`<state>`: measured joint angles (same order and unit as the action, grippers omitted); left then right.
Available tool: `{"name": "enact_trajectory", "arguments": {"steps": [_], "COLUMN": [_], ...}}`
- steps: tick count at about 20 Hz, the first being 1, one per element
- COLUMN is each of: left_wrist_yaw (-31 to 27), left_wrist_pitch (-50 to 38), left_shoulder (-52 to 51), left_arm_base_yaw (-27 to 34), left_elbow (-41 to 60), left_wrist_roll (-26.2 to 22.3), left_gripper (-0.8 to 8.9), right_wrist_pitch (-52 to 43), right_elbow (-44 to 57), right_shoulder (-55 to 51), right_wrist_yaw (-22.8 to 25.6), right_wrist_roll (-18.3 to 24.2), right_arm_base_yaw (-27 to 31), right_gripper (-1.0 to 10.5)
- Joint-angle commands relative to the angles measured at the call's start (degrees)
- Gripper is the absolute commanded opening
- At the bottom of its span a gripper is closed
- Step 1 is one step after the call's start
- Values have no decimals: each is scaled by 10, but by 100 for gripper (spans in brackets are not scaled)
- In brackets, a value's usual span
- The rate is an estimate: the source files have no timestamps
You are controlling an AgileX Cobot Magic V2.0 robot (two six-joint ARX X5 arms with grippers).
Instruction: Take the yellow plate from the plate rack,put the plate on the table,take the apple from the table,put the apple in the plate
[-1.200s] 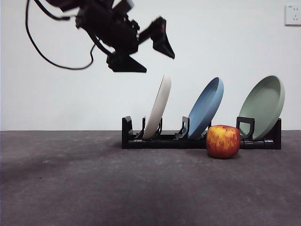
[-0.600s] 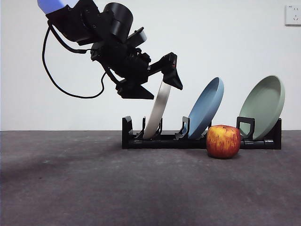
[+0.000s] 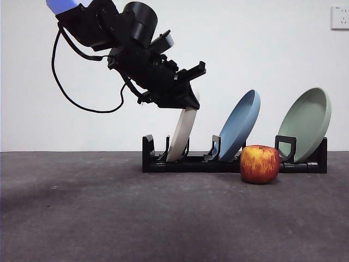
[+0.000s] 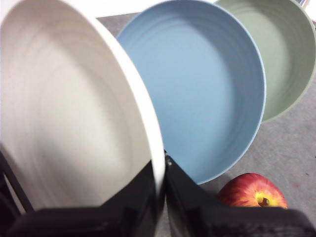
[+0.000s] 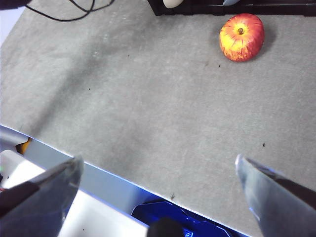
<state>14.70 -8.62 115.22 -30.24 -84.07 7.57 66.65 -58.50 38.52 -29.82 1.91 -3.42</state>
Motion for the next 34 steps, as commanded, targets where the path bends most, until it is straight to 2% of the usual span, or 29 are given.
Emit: {"name": "enact_trajectory", "arguments": {"steps": [1,10,15,18,21,23,27,30,34], "left_wrist_yaw": [11,21,20,14,-56,-131,-255,-327,-370], "left_wrist_pitch": [3,65,176,279,404,493,649,623,567], "left_shoulder": [0,-59,-125,-187,-249,-275,-274,-270,-247], "left_arm_base_yaw": [-3,0,0,-10,-42,-82,-172,-247,-297], "left_elbow": [-2,-46,-71,-71,-71,-71,-69,-33,51], "left_wrist_roll": [0,-17,-69,-106,-163,-203,-211,-195,-198], "left_gripper": [-9,-9,-9,-8,-8,-8,-6,-6,-6], "right_wrist_pitch": [0,0,0,0,0,0,0,0,3], "right_elbow": [-1,-1,-1,-1,-1,-1,-1,-1,-1], "right_shoulder": [0,0,0,0,0,0,0,0,0], "right_wrist_yaw": [1,2,2,2,2,2,1,1,1], "right_wrist_roll": [-3,-3,-3,-3,-4,-4,-4,-4,-4], "right_arm_base_yaw": [-2,-2,-2,-2,-2,-2,-2,-2,-2], "right_gripper": [689,689,689,689,689,689,689,689,689]}}
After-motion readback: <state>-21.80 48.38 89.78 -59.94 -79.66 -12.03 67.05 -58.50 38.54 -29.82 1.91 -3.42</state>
